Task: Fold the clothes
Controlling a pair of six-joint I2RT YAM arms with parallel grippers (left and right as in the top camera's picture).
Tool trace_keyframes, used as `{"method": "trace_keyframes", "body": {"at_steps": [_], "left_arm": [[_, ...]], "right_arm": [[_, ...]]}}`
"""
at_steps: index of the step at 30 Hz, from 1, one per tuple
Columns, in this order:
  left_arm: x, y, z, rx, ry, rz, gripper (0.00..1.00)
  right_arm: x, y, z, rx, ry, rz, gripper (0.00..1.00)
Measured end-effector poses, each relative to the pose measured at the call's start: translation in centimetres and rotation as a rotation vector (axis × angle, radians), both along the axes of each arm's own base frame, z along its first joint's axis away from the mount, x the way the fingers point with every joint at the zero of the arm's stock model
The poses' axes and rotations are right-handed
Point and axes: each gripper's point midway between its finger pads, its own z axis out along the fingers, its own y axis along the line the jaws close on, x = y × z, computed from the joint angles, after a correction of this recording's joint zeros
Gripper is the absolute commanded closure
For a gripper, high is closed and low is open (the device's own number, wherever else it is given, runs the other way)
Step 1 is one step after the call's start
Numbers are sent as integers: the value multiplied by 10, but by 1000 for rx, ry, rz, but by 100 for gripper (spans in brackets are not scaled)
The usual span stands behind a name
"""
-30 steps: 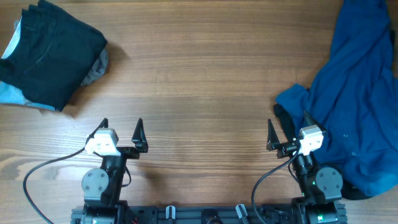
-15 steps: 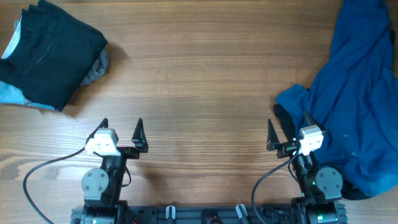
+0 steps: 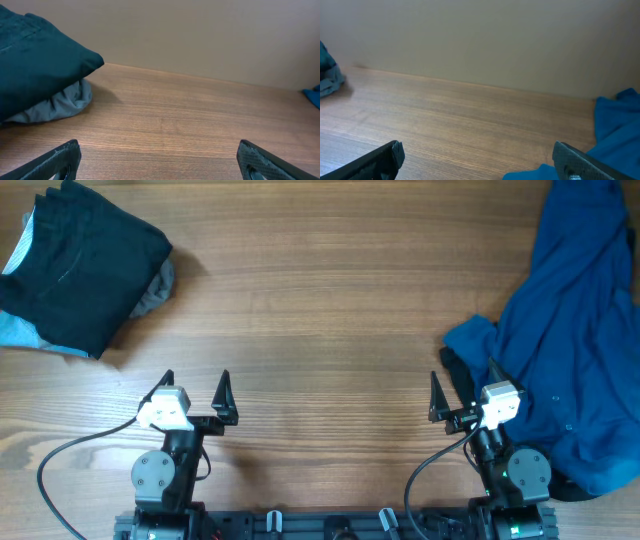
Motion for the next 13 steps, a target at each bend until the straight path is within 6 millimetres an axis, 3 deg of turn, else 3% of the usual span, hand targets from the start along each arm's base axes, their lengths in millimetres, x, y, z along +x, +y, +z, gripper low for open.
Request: {"method": "trace_keyframes", "body": {"at_steps": [13], "left_arm": [[0, 0, 0, 0, 0, 0, 0]], "right_arm": [[0, 0, 0, 0, 0, 0, 0]]}}
